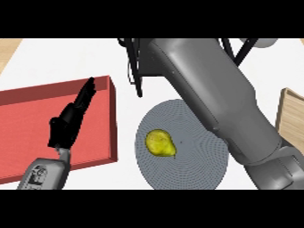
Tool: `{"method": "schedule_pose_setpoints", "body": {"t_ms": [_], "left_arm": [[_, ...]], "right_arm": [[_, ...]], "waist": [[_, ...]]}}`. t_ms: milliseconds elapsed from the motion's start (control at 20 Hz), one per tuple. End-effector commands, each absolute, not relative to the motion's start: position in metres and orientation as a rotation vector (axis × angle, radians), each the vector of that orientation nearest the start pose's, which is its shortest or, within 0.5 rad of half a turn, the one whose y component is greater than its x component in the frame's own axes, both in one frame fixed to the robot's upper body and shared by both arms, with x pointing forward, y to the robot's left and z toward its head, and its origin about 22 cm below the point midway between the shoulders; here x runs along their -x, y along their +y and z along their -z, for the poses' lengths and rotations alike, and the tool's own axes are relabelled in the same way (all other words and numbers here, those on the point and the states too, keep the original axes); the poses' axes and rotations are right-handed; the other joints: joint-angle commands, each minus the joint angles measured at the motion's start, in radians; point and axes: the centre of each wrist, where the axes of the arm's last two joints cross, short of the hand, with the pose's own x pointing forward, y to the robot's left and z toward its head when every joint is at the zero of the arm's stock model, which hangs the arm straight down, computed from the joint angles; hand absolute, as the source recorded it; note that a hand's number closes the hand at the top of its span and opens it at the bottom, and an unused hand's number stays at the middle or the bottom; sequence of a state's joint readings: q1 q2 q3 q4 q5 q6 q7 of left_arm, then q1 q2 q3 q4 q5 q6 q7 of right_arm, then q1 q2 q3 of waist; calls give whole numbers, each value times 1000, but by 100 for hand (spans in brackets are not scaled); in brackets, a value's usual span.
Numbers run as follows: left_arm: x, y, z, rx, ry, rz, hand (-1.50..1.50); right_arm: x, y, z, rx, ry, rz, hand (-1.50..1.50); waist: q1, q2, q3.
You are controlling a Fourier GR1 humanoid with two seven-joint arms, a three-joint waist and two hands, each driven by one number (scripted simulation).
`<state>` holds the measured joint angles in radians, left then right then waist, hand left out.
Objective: Pick the tomato from the placemat and place it in the tiered shelf
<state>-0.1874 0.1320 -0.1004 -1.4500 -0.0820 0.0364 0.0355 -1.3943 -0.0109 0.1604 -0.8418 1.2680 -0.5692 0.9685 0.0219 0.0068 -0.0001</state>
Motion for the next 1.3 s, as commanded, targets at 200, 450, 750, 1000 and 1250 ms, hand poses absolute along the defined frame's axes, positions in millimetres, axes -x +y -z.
{"method": "schedule_pose_setpoints", "body": {"t_ms": [200, 450, 750, 1000, 1250], "left_arm": [[-277, 235, -16, -82, -1577, 280, 0], [-276, 231, -16, -124, -1564, 260, 0], [-280, 231, -16, -121, -1570, 249, 0], [-281, 231, -18, -94, -1584, 260, 0], [-285, 223, -23, -120, -1591, 272, 0]], "right_arm": [[-427, -32, -258, 1272, -1834, 30, 150], [-442, -51, -239, 1523, -1552, -51, 150], [-433, -51, -228, 1508, -1515, 42, -150], [-428, -50, -239, 1379, -1584, 161, -150], [-415, -45, -270, 1248, -1669, 205, -150]], "waist": [[2, -1, 0], [-20, -13, -1], [-25, -11, 0], [-17, -9, 0], [-17, -9, 0]]}}
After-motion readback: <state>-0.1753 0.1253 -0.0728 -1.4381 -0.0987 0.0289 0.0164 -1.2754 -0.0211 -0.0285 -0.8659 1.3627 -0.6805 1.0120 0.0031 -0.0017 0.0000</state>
